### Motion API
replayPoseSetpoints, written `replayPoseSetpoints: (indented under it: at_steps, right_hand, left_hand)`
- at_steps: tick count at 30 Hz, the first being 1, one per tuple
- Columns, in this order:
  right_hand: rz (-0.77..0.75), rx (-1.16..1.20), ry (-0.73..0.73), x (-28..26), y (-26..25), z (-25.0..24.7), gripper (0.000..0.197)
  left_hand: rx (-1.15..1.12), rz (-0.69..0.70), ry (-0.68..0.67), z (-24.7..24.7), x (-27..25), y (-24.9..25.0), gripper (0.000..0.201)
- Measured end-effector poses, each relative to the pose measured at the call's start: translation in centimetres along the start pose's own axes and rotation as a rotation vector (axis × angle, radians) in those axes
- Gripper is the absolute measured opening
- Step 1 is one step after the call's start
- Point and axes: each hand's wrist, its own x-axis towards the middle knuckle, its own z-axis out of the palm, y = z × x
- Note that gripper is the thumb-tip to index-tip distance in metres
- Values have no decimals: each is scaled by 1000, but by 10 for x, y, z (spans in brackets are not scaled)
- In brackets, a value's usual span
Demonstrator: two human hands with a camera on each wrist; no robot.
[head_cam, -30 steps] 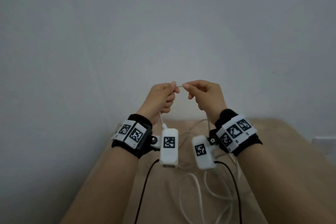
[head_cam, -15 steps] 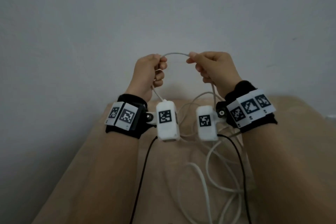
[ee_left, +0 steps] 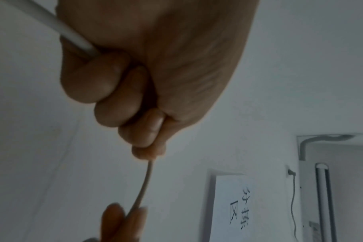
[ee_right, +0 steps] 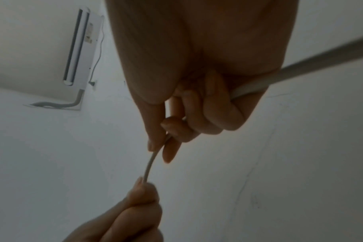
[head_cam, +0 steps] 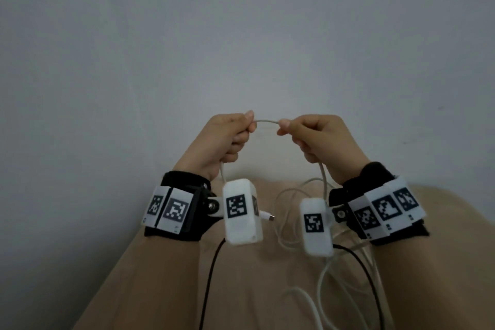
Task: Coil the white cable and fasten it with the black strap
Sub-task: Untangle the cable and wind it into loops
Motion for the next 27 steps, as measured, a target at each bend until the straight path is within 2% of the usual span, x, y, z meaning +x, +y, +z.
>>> replayPoseSetpoints:
  at_steps: [5, 9, 13, 17, 22, 27]
  right_hand:
    - [-14, 126, 40, 0, -1, -9, 19]
    - [0, 148, -6, 0, 0, 1, 17]
    - [62, 202, -71, 0, 4, 4, 22]
    - [128, 321, -140, 0, 5, 3, 26]
    - [85, 479, -264, -2, 3, -2, 41]
    - [39, 427, -409, -5, 6, -2, 38]
  left_hand:
    - [-450, -38, 140, -9, 0, 7, 32]
    - [-644, -21, 240, -5, 2, 6, 34]
    - [-880, -64, 267, -9, 7, -1, 35]
    - [-1016, -62, 281, -13, 10, -6, 36]
    - [-1183, -46, 286, -13, 10, -8, 38]
    - [-1242, -6, 357, -11, 12, -12, 39]
